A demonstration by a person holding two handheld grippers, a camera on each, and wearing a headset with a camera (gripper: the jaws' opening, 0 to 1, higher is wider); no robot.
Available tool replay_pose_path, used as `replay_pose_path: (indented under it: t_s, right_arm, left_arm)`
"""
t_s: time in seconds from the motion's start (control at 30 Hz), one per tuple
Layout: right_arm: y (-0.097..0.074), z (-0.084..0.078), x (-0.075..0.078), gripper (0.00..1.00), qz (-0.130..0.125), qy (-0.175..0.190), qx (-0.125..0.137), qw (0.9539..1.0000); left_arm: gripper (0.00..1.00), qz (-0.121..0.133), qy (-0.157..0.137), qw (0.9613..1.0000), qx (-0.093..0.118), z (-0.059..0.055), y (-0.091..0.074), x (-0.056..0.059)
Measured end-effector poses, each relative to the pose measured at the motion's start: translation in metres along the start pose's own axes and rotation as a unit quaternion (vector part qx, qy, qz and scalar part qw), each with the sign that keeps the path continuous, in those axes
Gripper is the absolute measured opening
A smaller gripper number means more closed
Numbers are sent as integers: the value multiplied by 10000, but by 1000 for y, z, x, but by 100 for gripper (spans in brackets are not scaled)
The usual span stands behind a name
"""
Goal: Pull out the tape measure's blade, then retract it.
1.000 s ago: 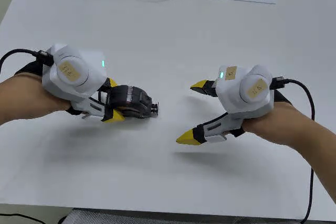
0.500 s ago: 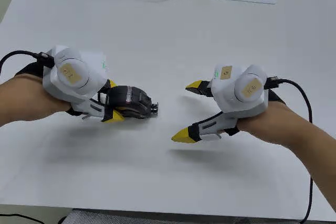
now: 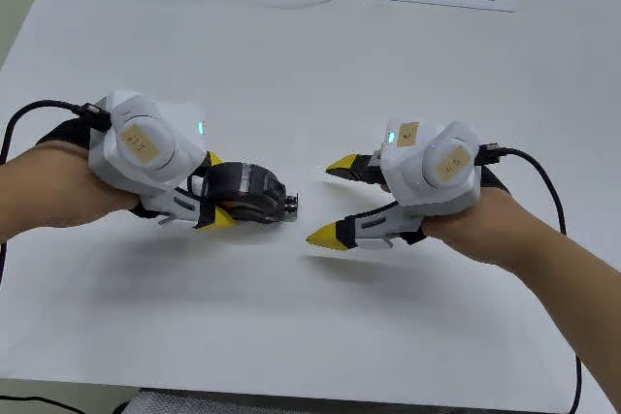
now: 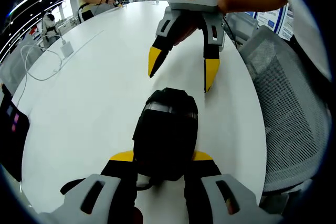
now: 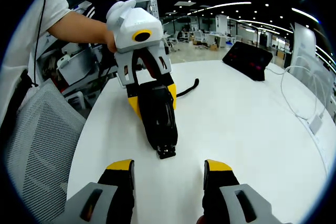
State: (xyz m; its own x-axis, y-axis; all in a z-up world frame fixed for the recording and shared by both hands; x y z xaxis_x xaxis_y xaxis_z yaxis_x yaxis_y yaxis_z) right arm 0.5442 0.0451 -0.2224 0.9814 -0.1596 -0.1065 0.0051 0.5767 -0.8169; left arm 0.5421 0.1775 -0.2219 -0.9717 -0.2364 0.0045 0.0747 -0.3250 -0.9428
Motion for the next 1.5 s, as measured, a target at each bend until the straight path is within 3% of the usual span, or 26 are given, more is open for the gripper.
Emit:
replay_pose_path:
  t_s: [0.47,1.5]
  right_arm:
    - [15,6,-2,32,-37,-426,31,9991]
    - [30,14,-3,14,63,-733,140,9972]
  left_arm:
    - [30,25,47,10000,-30,0,1,0]
    - [30,11,124,9999,-69,1,0,0]
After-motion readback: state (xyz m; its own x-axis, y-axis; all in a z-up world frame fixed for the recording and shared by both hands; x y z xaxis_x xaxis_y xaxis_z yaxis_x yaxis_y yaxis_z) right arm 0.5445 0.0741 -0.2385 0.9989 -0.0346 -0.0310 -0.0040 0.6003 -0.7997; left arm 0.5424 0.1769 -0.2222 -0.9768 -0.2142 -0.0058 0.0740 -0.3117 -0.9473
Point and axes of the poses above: the centre of the closed fingertips' face, and the gripper's own axes: y roughly forward along the fingers, x roughly to its right, z roughly out of its top, the point moved 4 cm from there along -y, roughly backward along the fingers, and after that the axes turned 15 degrees about -x, right-handed, at the moved point
